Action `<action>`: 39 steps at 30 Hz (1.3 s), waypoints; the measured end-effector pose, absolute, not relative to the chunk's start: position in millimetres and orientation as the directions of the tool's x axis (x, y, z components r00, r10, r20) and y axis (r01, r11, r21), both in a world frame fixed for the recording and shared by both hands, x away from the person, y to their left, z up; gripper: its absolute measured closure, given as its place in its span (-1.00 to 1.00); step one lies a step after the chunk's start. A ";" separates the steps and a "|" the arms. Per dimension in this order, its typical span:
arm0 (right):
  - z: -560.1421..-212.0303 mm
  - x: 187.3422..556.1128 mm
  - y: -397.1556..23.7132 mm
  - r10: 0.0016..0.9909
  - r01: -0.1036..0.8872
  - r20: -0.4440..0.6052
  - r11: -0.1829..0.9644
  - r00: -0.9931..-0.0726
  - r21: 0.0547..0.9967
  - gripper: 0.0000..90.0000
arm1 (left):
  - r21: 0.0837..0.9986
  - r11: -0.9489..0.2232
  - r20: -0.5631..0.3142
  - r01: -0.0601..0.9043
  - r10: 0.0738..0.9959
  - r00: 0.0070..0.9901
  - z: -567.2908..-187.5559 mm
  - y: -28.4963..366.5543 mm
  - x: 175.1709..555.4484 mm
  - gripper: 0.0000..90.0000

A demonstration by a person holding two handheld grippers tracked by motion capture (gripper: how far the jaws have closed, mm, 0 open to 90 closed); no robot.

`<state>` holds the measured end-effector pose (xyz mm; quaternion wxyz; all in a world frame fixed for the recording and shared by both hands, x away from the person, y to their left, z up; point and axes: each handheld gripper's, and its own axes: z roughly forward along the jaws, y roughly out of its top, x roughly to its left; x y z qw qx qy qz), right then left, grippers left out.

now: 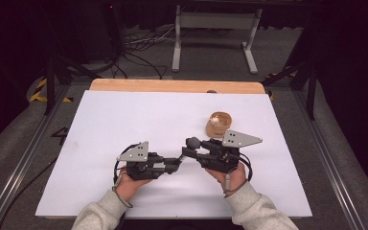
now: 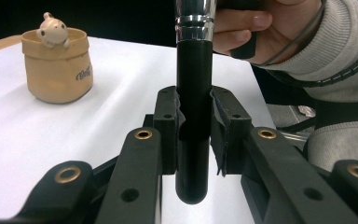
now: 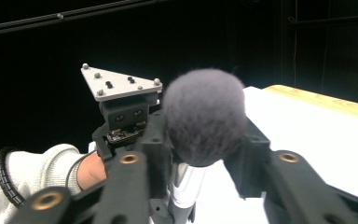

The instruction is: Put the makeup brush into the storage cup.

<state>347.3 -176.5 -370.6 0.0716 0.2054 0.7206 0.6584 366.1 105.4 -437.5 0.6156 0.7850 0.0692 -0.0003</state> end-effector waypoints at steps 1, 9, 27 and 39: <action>-370.5 347.2 -176.7 0.391 0.203 0.168 0.049 -0.905 0.978 0.48 | 0.966 -0.235 -0.085 0.109 0.109 0.990 -437.5 105.7 366.4 0.65; -368.2 344.7 -174.9 0.386 0.182 0.146 0.058 -0.911 0.982 0.54 | 0.967 -0.230 -0.083 0.106 0.107 0.991 -437.1 106.0 366.0 0.64; -355.3 346.6 -181.2 0.401 0.145 0.110 0.059 -0.910 0.988 0.55 | 0.945 -0.285 -0.100 0.159 0.210 0.973 -430.1 100.0 365.6 -0.79; -334.5 358.1 -194.7 0.457 0.107 0.059 0.079 -0.888 0.991 0.55 | 0.954 -0.257 -0.090 0.156 0.251 0.964 -425.1 112.2 363.8 -0.99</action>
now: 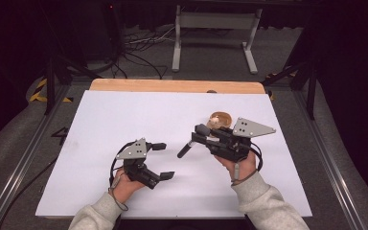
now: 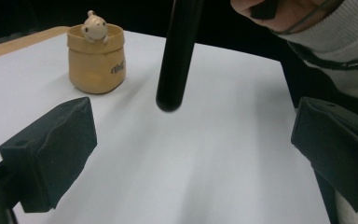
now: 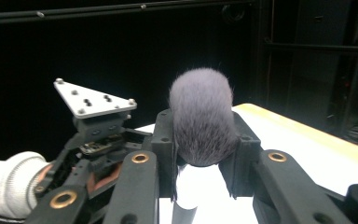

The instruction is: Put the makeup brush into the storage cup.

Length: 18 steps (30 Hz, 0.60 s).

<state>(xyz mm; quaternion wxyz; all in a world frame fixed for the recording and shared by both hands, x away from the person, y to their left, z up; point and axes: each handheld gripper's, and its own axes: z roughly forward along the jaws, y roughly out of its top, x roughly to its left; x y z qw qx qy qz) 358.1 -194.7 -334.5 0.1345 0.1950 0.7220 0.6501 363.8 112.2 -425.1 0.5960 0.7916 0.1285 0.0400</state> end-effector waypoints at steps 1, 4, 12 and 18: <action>-333.0 359.1 -195.4 0.461 0.105 0.055 0.083 -0.886 0.991 0.55 | 0.955 -0.251 -0.094 0.160 0.256 0.962 -424.6 114.2 364.1 -0.99; -326.6 363.6 -198.1 0.481 0.095 0.040 0.090 -0.876 0.991 0.54 | 0.955 -0.246 -0.096 0.165 0.272 0.958 -424.7 119.0 364.4 -0.99; -314.4 377.3 -208.1 0.538 0.087 0.015 0.110 -0.843 0.990 0.54 | 0.953 -0.248 -0.101 0.176 0.288 0.952 -422.8 128.6 361.1 -1.00; -305.8 389.0 -216.6 0.579 0.081 -0.003 0.119 -0.815 0.990 0.54 | 0.952 -0.242 -0.107 0.185 0.303 0.947 -419.4 138.2 359.9 -1.00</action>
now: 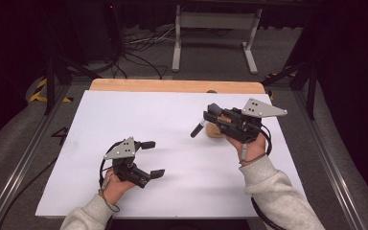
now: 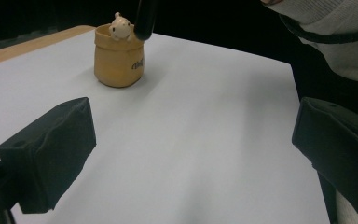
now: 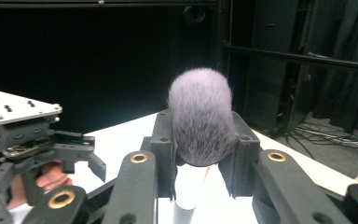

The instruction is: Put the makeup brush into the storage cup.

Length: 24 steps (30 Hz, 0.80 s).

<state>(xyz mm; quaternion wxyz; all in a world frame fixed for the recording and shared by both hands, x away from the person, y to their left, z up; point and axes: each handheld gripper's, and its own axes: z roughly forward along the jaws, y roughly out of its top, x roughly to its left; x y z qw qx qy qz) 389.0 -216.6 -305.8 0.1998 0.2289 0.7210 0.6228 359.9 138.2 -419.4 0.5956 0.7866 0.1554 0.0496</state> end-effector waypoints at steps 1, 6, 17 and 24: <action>-304.7 390.7 -217.4 0.583 0.080 -0.005 0.120 -0.813 0.989 0.54 | 0.951 -0.243 -0.110 0.190 0.307 0.945 -419.1 139.6 360.0 -1.00; -300.5 398.5 -220.7 0.608 0.081 -0.018 0.135 -0.794 0.988 0.54 | 0.953 -0.231 -0.115 0.196 0.323 0.940 -417.2 147.0 361.0 -1.00; -294.6 416.2 -230.6 0.661 0.090 -0.039 0.160 -0.749 0.983 0.54 | 0.947 -0.233 -0.132 0.223 0.352 0.927 -416.3 166.0 356.9 -1.00; -293.1 426.1 -238.3 0.695 0.093 -0.043 0.158 -0.718 0.983 0.54 | 0.947 -0.231 -0.125 0.225 0.379 0.917 -419.1 176.6 355.9 -1.00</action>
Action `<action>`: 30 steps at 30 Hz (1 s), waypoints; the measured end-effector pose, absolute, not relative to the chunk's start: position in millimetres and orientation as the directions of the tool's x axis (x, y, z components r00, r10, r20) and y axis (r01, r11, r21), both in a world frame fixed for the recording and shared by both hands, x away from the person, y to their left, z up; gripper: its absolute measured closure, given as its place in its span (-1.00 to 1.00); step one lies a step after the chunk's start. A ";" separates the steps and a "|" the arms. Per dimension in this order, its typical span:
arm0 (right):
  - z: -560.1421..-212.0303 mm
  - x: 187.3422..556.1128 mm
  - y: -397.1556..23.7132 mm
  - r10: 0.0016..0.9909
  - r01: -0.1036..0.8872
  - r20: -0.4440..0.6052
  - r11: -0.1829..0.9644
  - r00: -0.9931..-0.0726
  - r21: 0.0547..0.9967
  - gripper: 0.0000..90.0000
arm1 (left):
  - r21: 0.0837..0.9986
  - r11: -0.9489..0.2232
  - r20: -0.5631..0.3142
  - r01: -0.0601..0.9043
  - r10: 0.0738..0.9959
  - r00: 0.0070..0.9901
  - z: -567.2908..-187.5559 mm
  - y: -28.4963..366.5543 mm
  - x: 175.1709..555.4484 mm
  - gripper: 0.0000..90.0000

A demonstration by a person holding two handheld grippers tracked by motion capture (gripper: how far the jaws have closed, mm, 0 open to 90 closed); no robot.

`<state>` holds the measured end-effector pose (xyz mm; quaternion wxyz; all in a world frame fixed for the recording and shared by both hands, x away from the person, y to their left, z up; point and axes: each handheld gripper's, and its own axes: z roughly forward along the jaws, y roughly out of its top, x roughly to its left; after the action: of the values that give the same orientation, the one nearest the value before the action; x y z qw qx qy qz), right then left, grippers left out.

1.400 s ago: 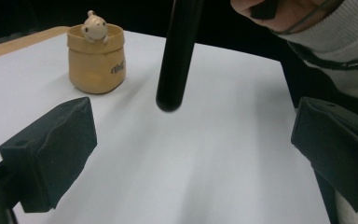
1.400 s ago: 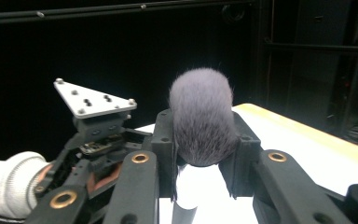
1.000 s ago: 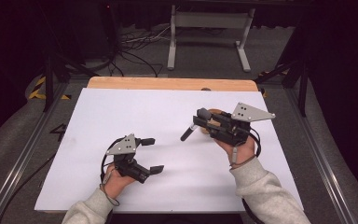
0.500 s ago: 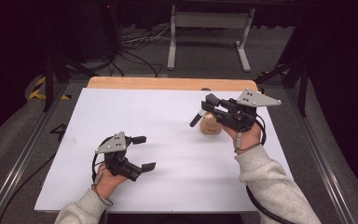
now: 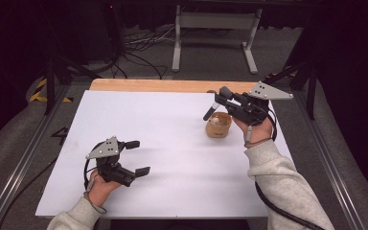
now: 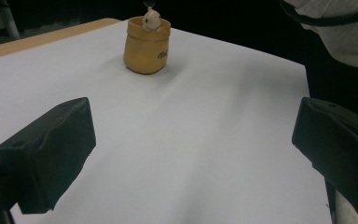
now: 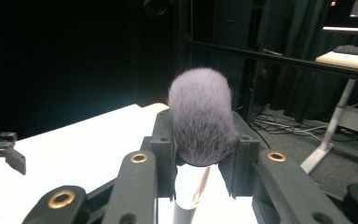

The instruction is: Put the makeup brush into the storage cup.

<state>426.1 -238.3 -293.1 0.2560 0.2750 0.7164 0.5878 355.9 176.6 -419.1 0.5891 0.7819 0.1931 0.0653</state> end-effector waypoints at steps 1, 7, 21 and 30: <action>-293.1 426.1 -238.3 0.695 0.093 -0.043 0.158 -0.718 0.983 0.54 | 0.946 -0.230 -0.128 0.227 0.380 0.916 -419.9 177.8 355.3 -1.00; -293.0 433.9 -243.5 0.721 0.095 -0.055 0.167 -0.691 0.981 0.54 | 0.948 -0.227 -0.114 0.224 0.414 0.903 -421.9 188.5 353.4 -1.00; -299.4 444.0 -252.3 0.788 0.112 -0.090 0.199 -0.609 0.974 0.54 | 0.951 -0.239 -0.063 0.194 0.467 0.882 -421.3 198.6 349.3 -1.00; -303.1 447.4 -257.5 0.813 0.126 -0.088 0.194 -0.576 0.973 0.54 | 0.946 -0.249 -0.067 0.206 0.471 0.880 -425.2 199.7 350.6 -1.00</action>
<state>447.4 -257.5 -303.1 0.3178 0.3333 0.7043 0.5402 350.6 199.7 -425.2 0.5734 0.7817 0.2163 0.1155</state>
